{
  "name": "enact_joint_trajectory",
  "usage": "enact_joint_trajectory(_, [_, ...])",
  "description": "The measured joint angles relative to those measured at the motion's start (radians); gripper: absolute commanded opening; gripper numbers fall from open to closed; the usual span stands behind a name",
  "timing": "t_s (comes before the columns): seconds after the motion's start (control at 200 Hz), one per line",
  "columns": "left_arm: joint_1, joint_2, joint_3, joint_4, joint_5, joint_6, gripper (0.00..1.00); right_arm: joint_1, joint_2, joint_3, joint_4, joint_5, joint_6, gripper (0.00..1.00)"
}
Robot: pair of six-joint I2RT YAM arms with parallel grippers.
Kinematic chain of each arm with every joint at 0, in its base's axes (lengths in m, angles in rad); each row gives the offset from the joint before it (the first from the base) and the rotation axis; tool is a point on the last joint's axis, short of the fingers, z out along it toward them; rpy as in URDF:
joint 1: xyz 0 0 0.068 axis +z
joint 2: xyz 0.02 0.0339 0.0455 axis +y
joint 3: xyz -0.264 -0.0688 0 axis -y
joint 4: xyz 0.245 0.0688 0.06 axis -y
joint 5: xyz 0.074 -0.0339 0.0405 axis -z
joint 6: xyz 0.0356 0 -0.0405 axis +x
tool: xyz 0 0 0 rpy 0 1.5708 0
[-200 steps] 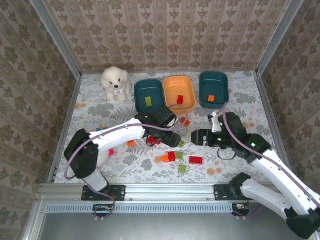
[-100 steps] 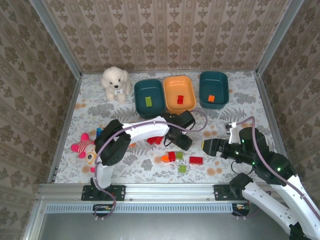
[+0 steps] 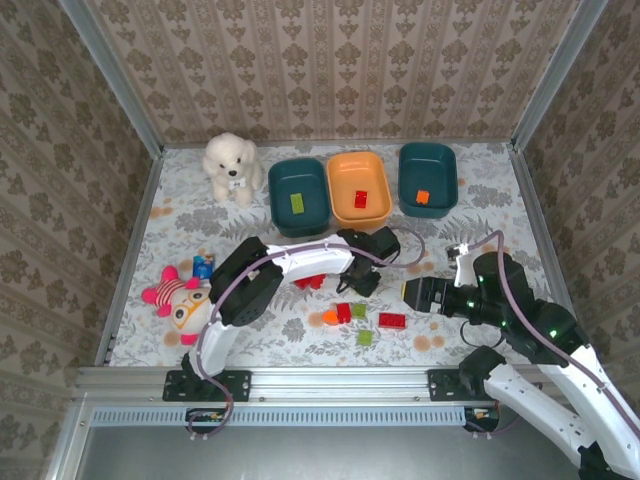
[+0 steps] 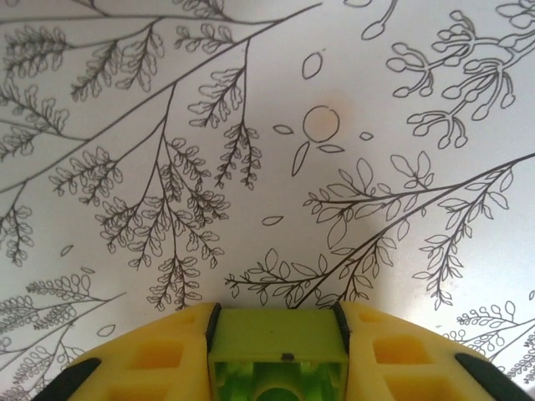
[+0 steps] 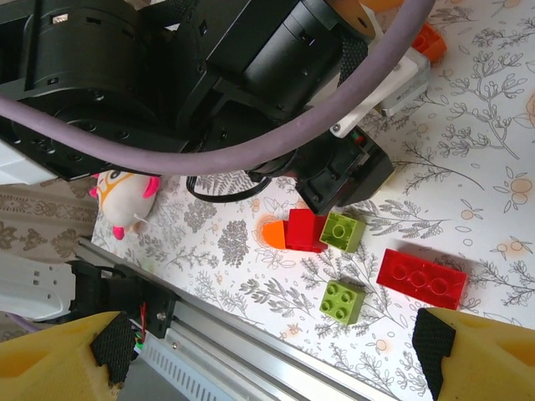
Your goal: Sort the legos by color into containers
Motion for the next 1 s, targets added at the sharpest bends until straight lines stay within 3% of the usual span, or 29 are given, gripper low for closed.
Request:
enact_joint_trajectory(0.24, [0.044,-0.054,0.018,-0.045,-0.056,-0.012,0.28,0.000,0.050,0.013,0.026,-0.008,-0.002,0.89])
enact_joint_trajectory(0.535, [0.372,-0.185,0.149,-0.042,-0.045,-0.027,0.29,0.000,0.246,0.040,0.175,-0.030,-0.005,0.88])
enact_joint_trajectory(0.72, [0.510,-0.071,0.264,-0.037,0.035,-0.043,0.31,0.000,0.369,0.097,0.215,-0.029,-0.021,0.88])
enact_joint_trajectory(1.0, [0.570,0.155,0.367,-0.036,0.197,-0.099,0.47,-0.006,0.439,0.133,0.287,0.059,-0.012,0.89])
